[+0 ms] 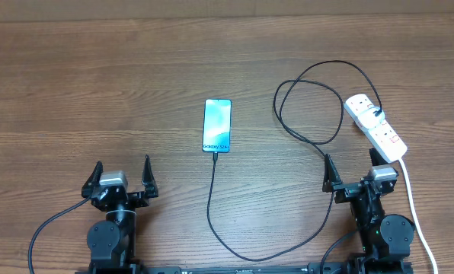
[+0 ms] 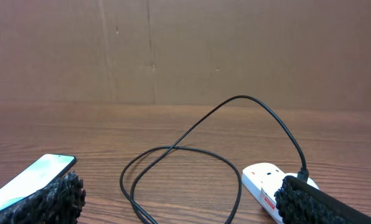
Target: Plug charger to phone and switch on socket
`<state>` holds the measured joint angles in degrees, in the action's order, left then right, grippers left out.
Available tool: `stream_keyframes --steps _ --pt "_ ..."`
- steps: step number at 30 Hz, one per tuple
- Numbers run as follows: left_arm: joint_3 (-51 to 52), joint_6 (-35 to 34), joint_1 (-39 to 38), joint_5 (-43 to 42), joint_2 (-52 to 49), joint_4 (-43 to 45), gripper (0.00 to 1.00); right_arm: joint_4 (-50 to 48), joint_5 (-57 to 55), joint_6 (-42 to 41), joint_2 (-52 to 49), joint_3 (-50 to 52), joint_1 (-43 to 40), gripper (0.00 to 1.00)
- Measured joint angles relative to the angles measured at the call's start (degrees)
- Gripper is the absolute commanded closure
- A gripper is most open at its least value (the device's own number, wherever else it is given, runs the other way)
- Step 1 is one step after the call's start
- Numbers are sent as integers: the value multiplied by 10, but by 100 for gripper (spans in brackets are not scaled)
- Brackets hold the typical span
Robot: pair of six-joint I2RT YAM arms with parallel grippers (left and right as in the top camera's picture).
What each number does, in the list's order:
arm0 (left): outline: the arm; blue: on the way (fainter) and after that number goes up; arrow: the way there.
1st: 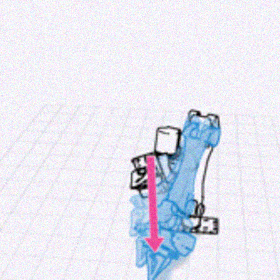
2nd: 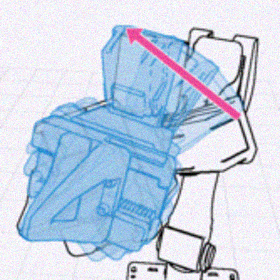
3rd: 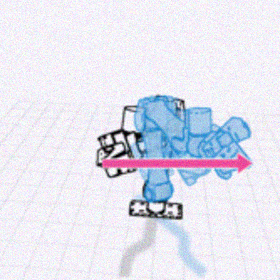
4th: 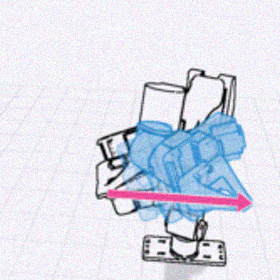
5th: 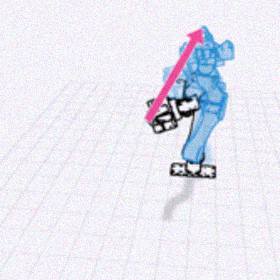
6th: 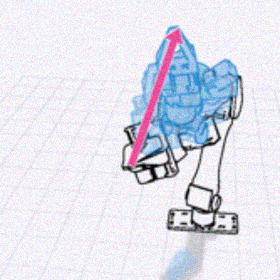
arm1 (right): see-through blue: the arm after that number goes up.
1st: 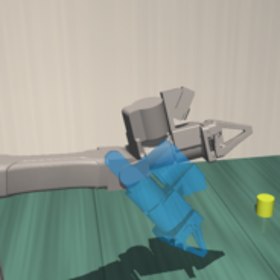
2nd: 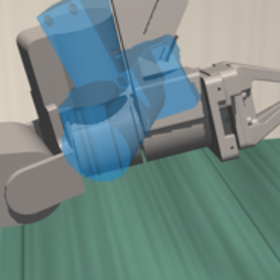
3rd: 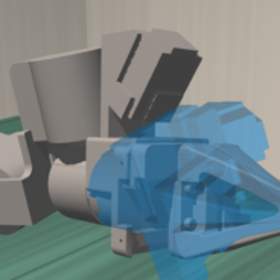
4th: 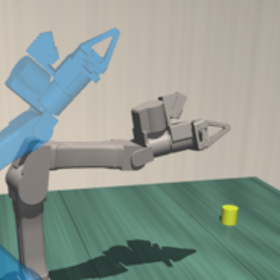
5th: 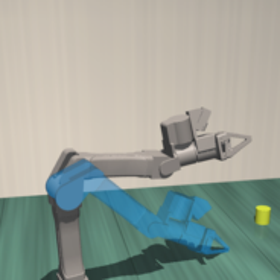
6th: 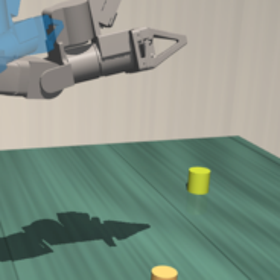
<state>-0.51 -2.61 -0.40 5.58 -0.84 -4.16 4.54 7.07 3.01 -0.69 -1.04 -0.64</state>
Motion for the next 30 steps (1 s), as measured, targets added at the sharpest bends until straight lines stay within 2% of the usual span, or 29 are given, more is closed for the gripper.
stream_keyframes --steps 30 --pt "0 16 0 -5 0 -1 0 0 0 0 0 0 0 0"
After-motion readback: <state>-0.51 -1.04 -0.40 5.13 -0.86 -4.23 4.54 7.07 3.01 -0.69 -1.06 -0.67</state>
